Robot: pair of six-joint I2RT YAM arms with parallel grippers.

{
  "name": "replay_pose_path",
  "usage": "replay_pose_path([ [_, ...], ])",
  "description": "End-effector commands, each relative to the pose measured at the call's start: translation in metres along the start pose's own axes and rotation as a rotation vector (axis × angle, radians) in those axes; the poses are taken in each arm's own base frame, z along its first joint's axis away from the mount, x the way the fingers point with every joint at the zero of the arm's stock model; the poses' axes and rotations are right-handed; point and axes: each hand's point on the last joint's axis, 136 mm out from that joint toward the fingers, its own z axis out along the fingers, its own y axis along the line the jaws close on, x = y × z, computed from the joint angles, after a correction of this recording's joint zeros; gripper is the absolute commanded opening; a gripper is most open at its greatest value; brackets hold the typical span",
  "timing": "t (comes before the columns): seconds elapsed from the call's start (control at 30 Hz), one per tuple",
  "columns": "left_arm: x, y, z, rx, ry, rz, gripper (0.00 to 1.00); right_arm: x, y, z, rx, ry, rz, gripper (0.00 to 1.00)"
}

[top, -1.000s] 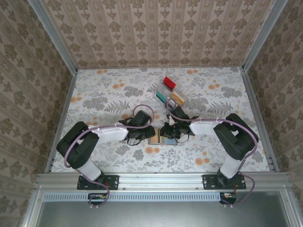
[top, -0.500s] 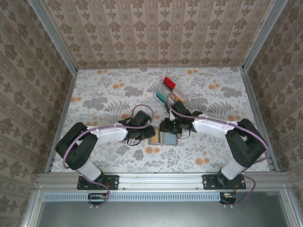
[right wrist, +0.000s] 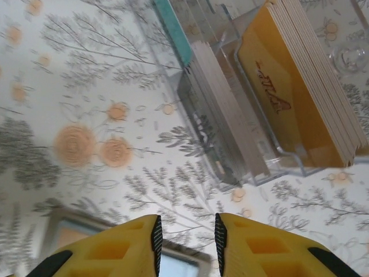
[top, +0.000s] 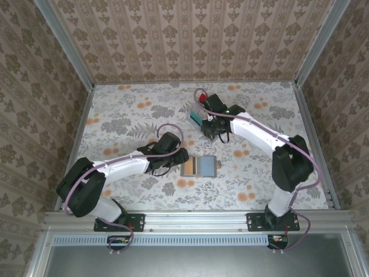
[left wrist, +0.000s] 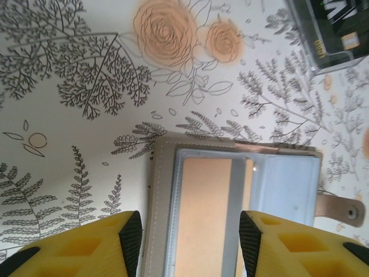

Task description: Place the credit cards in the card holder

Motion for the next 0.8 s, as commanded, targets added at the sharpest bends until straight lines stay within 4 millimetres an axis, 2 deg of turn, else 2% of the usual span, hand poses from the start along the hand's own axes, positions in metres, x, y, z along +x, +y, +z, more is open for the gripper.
replay_pose_path([
  [0.0,-0.005,0.010,-0.010,-0.029,-0.035,0.006,0.53,0.008,-0.015,0.011,0.124,0.095,-0.146,0.33],
  [0.23,-0.011,0.018,-0.020,-0.030,-0.074,-0.018,0.56,-0.004,-0.009,0.031,0.153,0.113,-0.211,0.32],
  [0.5,-0.011,0.023,-0.021,-0.031,-0.069,-0.032,0.56,-0.016,-0.027,0.038,0.266,0.089,-0.211,0.33],
  [0.77,-0.008,0.024,-0.017,-0.027,-0.056,-0.043,0.56,-0.013,-0.036,0.047,0.276,0.121,-0.191,0.34],
])
